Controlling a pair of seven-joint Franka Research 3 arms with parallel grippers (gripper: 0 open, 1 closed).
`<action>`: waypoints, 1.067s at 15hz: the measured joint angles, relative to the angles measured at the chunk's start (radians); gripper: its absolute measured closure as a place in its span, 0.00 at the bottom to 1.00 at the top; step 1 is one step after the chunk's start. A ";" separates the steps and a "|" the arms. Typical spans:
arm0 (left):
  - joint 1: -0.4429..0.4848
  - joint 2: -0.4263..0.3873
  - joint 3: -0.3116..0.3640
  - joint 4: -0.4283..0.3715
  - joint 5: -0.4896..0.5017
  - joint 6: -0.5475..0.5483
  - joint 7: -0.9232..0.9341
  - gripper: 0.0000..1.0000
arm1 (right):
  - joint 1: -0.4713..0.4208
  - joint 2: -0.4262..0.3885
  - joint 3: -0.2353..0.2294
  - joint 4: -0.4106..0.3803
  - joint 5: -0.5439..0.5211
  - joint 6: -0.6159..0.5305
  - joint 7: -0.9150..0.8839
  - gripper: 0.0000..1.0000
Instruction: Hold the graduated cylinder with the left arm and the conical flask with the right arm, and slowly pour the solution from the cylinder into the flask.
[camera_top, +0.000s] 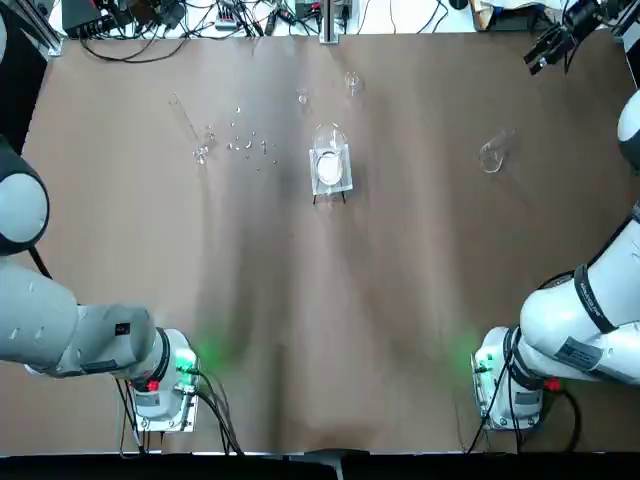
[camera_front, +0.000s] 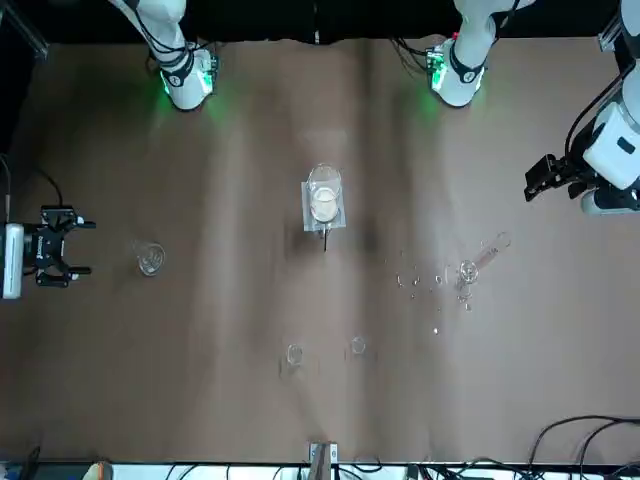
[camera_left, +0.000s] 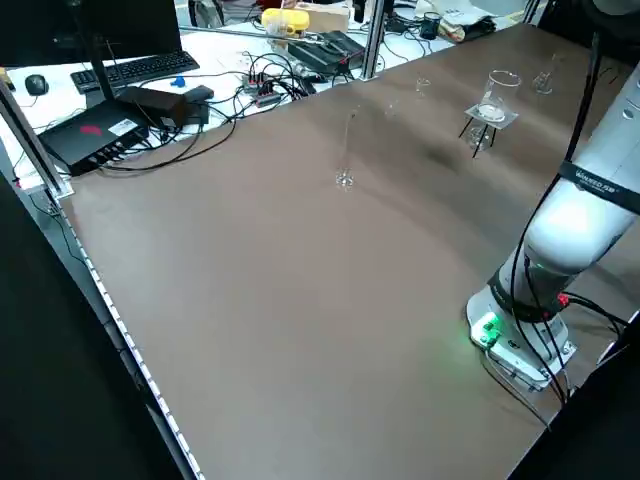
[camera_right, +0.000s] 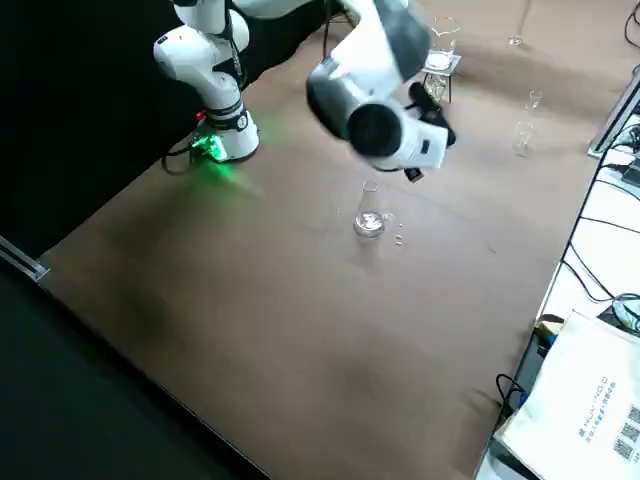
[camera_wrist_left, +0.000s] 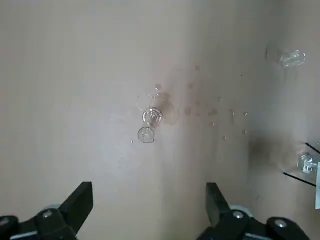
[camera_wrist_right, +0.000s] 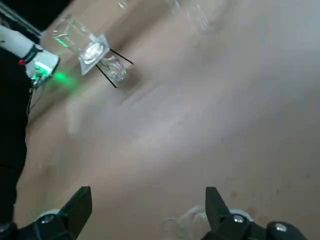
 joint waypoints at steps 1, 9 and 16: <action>0.000 0.000 0.000 0.000 0.000 0.000 0.001 0.00 | 0.021 -0.011 0.000 0.010 -0.028 0.001 0.073 0.00; -0.005 0.000 -0.006 0.000 0.020 0.000 0.003 0.00 | 0.171 -0.110 0.001 0.067 -0.214 0.008 0.597 0.00; -0.005 0.000 -0.008 0.000 0.020 0.000 0.003 0.00 | 0.285 -0.222 0.001 0.071 -0.358 0.010 0.961 0.00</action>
